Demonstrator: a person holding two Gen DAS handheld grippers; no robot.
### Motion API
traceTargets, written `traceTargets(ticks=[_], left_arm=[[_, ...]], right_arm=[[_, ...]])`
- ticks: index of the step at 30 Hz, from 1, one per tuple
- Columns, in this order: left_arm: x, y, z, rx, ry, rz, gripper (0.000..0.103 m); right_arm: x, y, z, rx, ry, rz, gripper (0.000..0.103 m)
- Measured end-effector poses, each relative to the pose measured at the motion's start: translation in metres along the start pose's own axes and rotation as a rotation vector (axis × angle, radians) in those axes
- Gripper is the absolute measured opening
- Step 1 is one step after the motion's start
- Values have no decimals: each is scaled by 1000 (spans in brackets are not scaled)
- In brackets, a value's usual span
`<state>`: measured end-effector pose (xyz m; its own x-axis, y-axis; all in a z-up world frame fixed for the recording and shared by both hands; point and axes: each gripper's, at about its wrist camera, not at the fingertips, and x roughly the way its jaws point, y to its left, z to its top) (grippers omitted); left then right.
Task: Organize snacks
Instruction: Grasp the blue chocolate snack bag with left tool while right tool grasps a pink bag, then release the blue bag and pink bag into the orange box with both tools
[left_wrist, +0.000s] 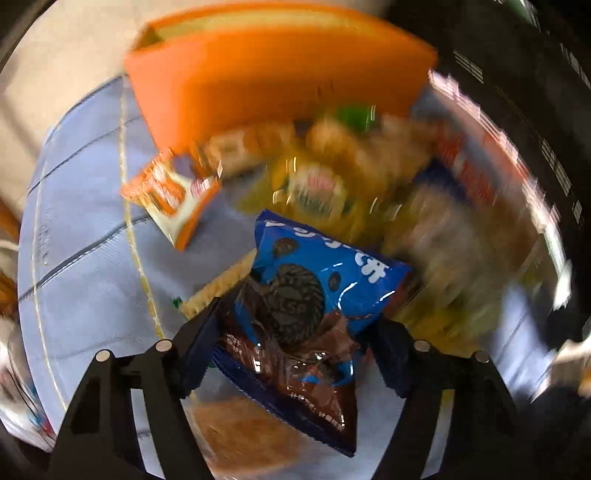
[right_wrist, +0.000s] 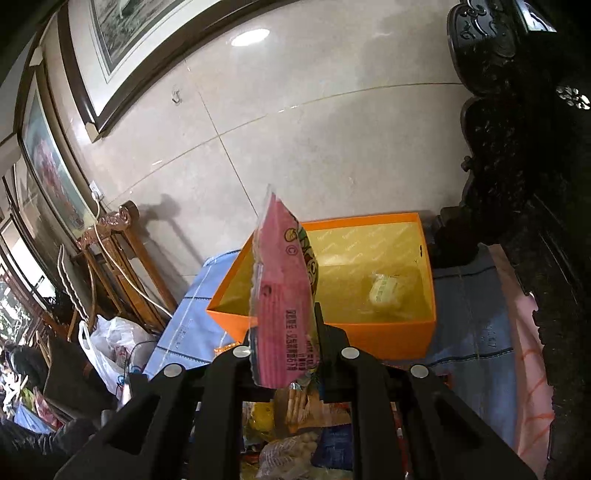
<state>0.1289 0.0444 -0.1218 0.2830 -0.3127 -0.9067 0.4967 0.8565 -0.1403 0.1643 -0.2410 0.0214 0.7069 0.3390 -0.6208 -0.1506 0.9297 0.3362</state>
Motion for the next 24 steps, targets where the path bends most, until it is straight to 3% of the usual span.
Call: traceTargets(ticks=[3, 5, 8, 12, 16, 17, 19, 21, 23, 24], left_arm=[[-39, 3, 24, -103, -99, -54, 72], [-62, 8, 47, -131, -167, -48, 72], [-86, 15, 95, -161, -226, 51, 72], [-102, 35, 155, -225, -289, 74, 72], [-109, 35, 187, -208, -328, 124, 73], [-109, 34, 193, -195, -352, 130, 78], [-113, 32, 197, -192, -439, 145, 99], [-117, 37, 185, -207, -482, 123, 99], [-117, 41, 171, -194, -463, 115, 99], [-114, 43, 163, -187, -434, 145, 99]], right_arm=[[-2, -3, 6, 2, -5, -14, 15], [2, -6, 14, 12, -5, -13, 15], [13, -11, 32, 10, -7, -36, 15], [31, -17, 57, 31, -4, -36, 15], [54, -23, 75, 36, -4, -75, 17], [59, -27, 78, 51, -8, -99, 34], [67, -31, 81, 73, -3, -218, 97], [57, -29, 74, 58, -79, -230, 99], [51, -24, 66, 0, -99, -247, 99], [49, -22, 61, -31, -87, -277, 99]])
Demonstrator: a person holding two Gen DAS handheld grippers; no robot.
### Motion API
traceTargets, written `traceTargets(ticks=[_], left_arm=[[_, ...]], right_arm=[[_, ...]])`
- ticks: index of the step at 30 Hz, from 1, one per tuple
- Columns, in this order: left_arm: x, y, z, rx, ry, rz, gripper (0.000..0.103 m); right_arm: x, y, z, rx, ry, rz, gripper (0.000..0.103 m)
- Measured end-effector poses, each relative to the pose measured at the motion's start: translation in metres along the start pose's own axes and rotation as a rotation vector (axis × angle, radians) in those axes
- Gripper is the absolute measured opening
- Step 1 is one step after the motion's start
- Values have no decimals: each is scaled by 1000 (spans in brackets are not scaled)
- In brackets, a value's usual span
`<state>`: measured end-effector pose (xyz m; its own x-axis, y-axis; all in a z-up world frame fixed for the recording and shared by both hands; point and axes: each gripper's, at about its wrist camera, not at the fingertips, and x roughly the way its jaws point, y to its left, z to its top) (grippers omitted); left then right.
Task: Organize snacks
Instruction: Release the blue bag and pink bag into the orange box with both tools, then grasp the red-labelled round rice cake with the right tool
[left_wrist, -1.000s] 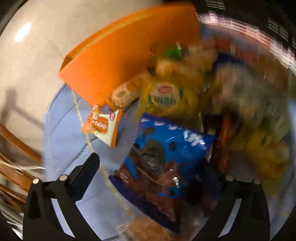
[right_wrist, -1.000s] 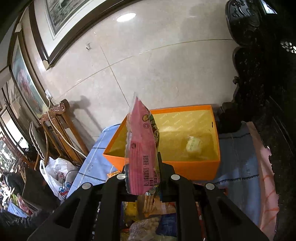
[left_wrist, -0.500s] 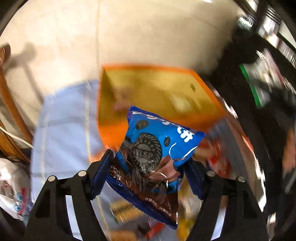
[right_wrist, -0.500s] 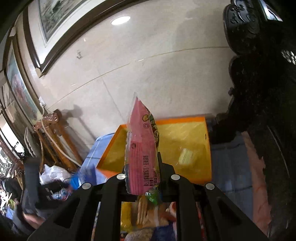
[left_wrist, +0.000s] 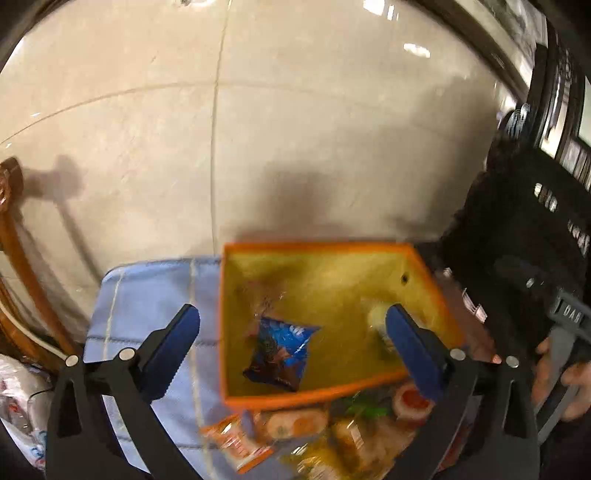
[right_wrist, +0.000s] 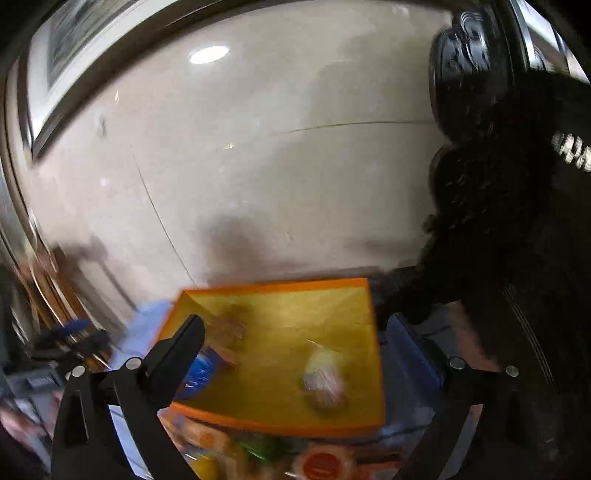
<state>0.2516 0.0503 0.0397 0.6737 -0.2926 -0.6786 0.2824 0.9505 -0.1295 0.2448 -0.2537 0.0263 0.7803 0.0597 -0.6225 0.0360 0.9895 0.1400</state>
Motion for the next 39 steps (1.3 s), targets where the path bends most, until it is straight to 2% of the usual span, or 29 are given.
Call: traceTargets(ticks=[4, 6, 10, 12, 15, 18, 20, 22, 24, 25, 26, 27, 28, 29, 32, 37, 39], left_arm=[[11, 15, -46, 35, 90, 124, 99], [20, 30, -76, 5, 150, 139, 99], [55, 56, -127, -95, 289, 155, 99], [66, 59, -142, -106, 301, 165, 99], [93, 59, -153, -89, 332, 192, 99], [116, 53, -160, -106, 385, 141, 99], [127, 45, -161, -71, 410, 165, 99], [132, 36, -162, -14, 402, 191, 99], [131, 35, -162, -19, 388, 187, 99], [131, 35, -162, -28, 388, 186, 98], [129, 35, -162, -29, 391, 189, 89], [125, 35, -163, -26, 387, 185, 80], [120, 31, -162, -4, 385, 174, 54], [116, 29, -161, 8, 401, 152, 36], [105, 31, -162, 1, 428, 100, 20], [72, 27, -146, -15, 358, 66, 16], [57, 21, -136, 4, 319, 58, 10]], right_arm=[[-4, -8, -30, -47, 62, -14, 99], [4, -16, -50, -35, 119, -38, 99], [48, -32, -109, 82, 313, -37, 99], [64, -38, -129, 156, 326, -69, 99], [90, -34, -145, 176, 385, -64, 99], [119, -20, -162, 109, 437, -119, 99], [122, -18, -167, 106, 451, -119, 99], [131, -9, -170, 49, 500, -120, 100], [135, 2, -175, -25, 530, -143, 98], [133, 5, -177, -33, 531, -143, 93], [130, 6, -180, -18, 536, -131, 73], [128, 7, -184, 5, 546, -123, 73], [122, 7, -188, 33, 534, -126, 72], [118, 9, -191, 37, 529, -121, 72], [98, 9, -193, 71, 503, -96, 72], [51, 1, -174, 99, 416, -78, 72], [34, -4, -163, 102, 378, -76, 72]])
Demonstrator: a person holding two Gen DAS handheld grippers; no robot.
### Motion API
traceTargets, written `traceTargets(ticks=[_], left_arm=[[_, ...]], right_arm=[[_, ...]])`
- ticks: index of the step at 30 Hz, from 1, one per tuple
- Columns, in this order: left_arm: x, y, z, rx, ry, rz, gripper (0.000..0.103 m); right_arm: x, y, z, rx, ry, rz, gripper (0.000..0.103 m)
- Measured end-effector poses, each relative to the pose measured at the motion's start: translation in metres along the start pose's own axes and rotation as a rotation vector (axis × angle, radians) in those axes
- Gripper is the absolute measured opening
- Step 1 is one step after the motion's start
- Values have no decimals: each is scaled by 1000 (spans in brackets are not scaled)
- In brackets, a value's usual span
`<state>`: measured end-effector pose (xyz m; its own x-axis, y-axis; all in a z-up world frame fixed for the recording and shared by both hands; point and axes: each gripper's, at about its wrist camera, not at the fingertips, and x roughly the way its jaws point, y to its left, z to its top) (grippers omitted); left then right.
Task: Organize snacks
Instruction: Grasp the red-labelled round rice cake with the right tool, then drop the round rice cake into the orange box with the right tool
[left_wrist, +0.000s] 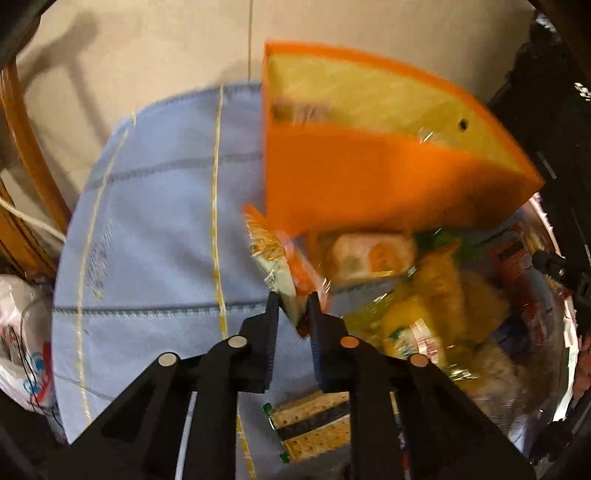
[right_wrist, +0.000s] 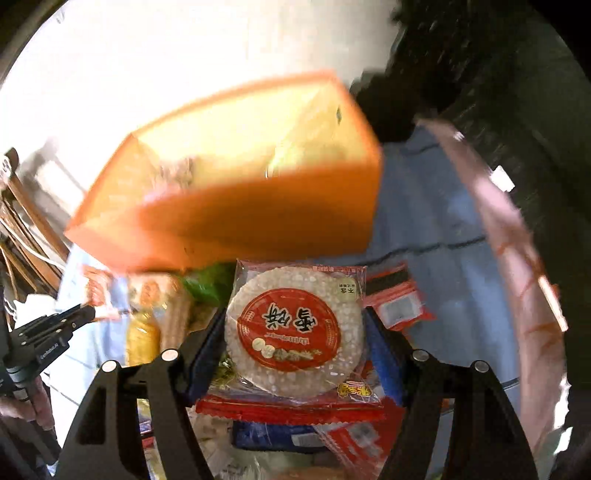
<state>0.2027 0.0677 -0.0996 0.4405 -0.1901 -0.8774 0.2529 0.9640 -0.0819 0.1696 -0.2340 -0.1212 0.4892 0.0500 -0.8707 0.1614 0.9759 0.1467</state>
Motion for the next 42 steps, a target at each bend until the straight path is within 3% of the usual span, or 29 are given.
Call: traceTargets(ticks=[3, 5, 6, 7, 8, 9, 12, 14, 17, 18, 19, 20, 22, 23, 29, 33, 36, 39, 42], left_arm=[[-15, -6, 9, 20, -34, -30, 8], [-13, -3, 13, 32, -51, 6, 9], [-6, -1, 13, 32, -35, 55, 17], [-2, 0, 10, 26, -24, 89, 59], [5, 2, 8, 26, -18, 90, 94], [13, 4, 6, 31, -16, 83, 99], [40, 6, -4, 47, 66, 62, 98], [47, 1, -12, 86, 74, 46, 99], [64, -8, -24, 197, 116, 110, 97], [60, -5, -27, 182, 84, 85, 85], [54, -2, -29, 159, 63, 59, 59], [48, 0, -29, 156, 54, 58, 41], [36, 1, -28, 153, 77, 8, 28], [27, 1, -29, 150, 68, -24, 9], [-15, -5, -13, 165, 2, -14, 7], [-28, -1, 4, 97, -11, -64, 7], [-50, 3, 15, 3, -117, -120, 7], [-71, 4, 46, -38, -172, -179, 7], [-85, -1, 77, 12, -209, -133, 7]], right_arm=[[-27, -6, 14, 13, -67, 24, 72], [-41, -12, 12, 15, -97, 20, 72], [-43, -17, 11, 21, -104, 29, 72], [-40, -20, 19, 25, -105, 37, 72], [-42, -20, 21, 31, -116, 37, 72], [-45, -23, 22, 28, -122, 37, 72], [-50, -23, 17, 17, -126, 64, 72], [-57, -26, 20, 7, -136, 59, 72], [-65, -25, 20, 12, -147, 64, 72], [-67, -26, 21, 12, -153, 69, 72], [-70, -25, 20, 7, -160, 60, 72], [-72, -25, 20, 1, -165, 52, 72], [-76, -25, 20, 4, -172, 53, 72], [-78, -26, 20, 11, -175, 66, 72], [-94, -20, 23, -3, -221, 105, 72], [-102, -18, 30, 12, -239, 156, 72], [-111, -16, 37, 5, -276, 157, 72], [-113, -13, 52, 3, -286, 177, 72], [-116, -7, 72, -13, -315, 204, 72]])
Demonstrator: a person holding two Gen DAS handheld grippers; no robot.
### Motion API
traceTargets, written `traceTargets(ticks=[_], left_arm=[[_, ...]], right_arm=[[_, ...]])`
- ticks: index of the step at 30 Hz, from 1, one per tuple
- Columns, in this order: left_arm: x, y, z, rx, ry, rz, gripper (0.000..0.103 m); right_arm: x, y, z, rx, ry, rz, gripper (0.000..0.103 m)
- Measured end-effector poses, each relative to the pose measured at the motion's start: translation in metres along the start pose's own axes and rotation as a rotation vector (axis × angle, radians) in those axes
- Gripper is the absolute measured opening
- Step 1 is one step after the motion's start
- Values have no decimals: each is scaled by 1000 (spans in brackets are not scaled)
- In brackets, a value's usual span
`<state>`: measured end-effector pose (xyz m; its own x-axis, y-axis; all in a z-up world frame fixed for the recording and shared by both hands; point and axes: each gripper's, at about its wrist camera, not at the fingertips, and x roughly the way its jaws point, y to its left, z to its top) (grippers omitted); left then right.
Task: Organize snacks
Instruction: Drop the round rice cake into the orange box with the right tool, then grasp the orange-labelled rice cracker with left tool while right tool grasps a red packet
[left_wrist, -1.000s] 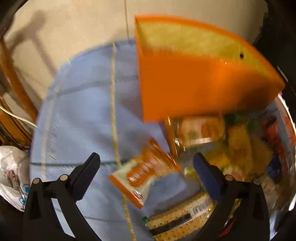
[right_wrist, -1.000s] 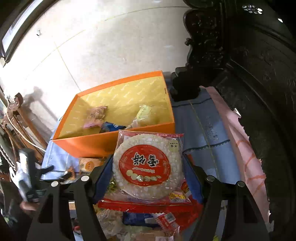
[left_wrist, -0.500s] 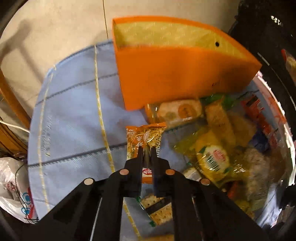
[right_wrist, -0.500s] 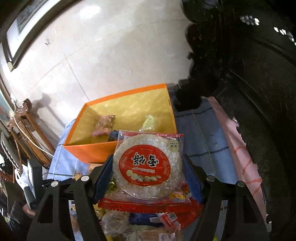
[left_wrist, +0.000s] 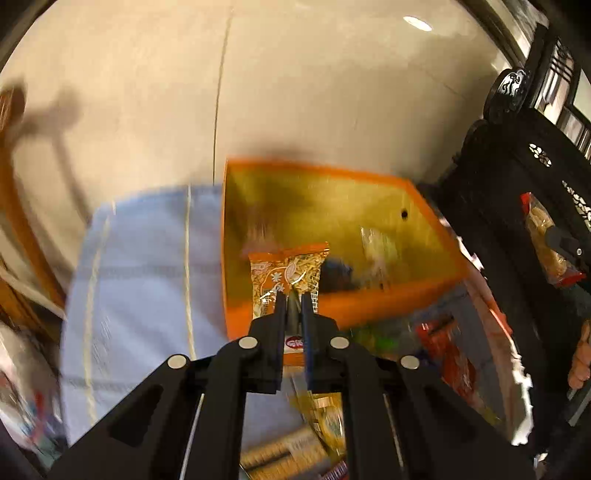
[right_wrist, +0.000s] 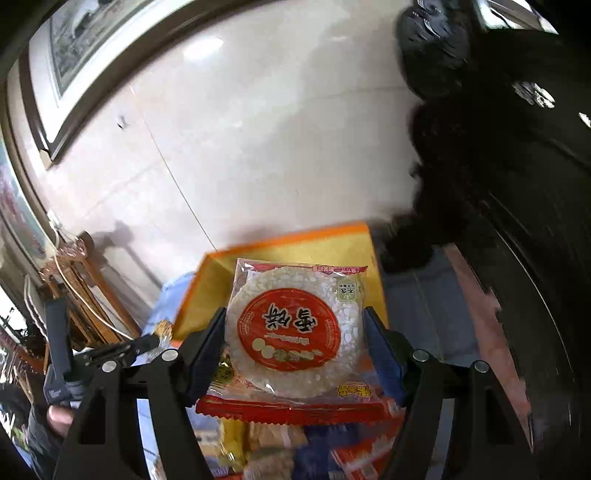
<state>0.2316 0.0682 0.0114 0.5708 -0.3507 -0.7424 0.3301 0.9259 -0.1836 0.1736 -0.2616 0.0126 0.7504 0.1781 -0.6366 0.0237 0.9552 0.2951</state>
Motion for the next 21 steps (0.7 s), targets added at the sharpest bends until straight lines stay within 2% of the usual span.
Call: traceTargets(ticks=[3, 6, 8, 10, 11, 12, 13, 14, 15, 18, 21], left_arm=[[1, -5, 41, 7, -30, -5, 7], [6, -15, 66, 30, -42, -3, 7], [7, -22, 73, 67, -46, -16, 7], [16, -29, 80, 90, -50, 8, 7], [22, -31, 82, 75, -53, 20, 13], [25, -27, 84, 33, -55, 55, 32], [28, -25, 85, 5, -43, 90, 99], [32, -22, 85, -11, -46, 134, 96], [32, -24, 83, 3, -63, 146, 99], [33, -34, 63, 127, -77, 200, 99], [42, -43, 18, 246, -35, 212, 99]], right_arm=[[17, 3, 26, 1, -29, 7, 72], [39, 4, 48, 5, -20, 17, 72], [50, 5, 57, -2, -8, 33, 72], [56, 10, 62, -27, -7, 84, 73], [59, 11, 64, -46, -9, 80, 83], [65, 13, 67, -68, -8, 70, 100], [69, 13, 69, -80, -10, 50, 99], [71, 13, 68, -90, -9, 28, 99], [73, 11, 65, -106, 5, 10, 99], [70, 10, 46, -125, 39, 12, 99], [66, 3, 11, -182, 98, 2, 99]])
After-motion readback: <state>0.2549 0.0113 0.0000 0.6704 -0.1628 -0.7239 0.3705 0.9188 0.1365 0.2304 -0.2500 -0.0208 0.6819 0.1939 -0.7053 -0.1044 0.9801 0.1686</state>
